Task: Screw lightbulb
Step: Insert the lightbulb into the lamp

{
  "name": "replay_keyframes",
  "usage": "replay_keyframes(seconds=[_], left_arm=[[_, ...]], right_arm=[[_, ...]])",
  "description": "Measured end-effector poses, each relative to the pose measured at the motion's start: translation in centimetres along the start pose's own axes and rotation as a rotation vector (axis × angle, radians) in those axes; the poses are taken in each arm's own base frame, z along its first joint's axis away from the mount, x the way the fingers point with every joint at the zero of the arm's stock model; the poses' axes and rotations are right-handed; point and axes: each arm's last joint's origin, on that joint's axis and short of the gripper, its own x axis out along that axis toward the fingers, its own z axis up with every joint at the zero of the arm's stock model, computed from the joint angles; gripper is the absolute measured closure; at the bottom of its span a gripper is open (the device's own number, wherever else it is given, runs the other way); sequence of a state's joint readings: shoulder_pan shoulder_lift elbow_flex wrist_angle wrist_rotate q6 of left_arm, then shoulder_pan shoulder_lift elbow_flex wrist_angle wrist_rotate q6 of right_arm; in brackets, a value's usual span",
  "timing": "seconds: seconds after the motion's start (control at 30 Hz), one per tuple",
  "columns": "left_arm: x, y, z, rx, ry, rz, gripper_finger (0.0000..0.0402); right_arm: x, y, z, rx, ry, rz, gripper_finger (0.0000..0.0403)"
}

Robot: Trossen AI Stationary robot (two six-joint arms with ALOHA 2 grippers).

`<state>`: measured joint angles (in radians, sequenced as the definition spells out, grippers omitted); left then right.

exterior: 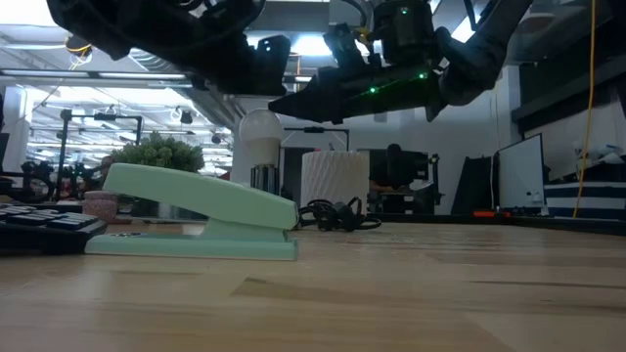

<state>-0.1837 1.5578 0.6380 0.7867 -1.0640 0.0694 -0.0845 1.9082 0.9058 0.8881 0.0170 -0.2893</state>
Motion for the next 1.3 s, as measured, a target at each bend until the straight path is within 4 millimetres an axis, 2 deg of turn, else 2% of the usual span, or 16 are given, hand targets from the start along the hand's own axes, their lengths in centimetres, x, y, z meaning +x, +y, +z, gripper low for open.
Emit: replay_keyframes(seconds=[0.23,0.43,0.53,0.63,0.77,1.0,1.3], left_arm=[[-1.0,0.6,2.0,0.006,-0.061,0.013,0.0400],[-4.2,0.8,4.0,0.002,-0.089,0.011,0.0400],[-6.0,0.7,4.3,0.028,-0.076,0.005,0.0400],[-7.4,0.6,3.9,0.051,-0.050,-0.037,0.0400],[-8.3,0.4,2.4,0.042,0.009,-0.073,0.0400],[-8.2,1.2,-0.5,-0.074,0.159,-0.094,0.0400],[-6.8,1.3,-1.7,-0.171,0.296,-0.142,0.0400]], right_arm=[[-0.1,0.0,0.1,0.000,0.013,0.003,0.0384],[-0.1,0.0,0.1,0.000,0.014,0.003,0.0384],[-0.1,0.0,0.1,0.000,0.013,0.003,0.0384],[-0.1,0.0,0.1,0.000,0.012,0.002,0.0384],[-0.1,0.0,0.1,0.000,0.013,0.002,0.0384],[-0.1,0.0,0.0,0.021,0.015,0.002,0.0384],[-0.1,-0.2,0.0,0.023,0.032,-0.053,0.0384]])
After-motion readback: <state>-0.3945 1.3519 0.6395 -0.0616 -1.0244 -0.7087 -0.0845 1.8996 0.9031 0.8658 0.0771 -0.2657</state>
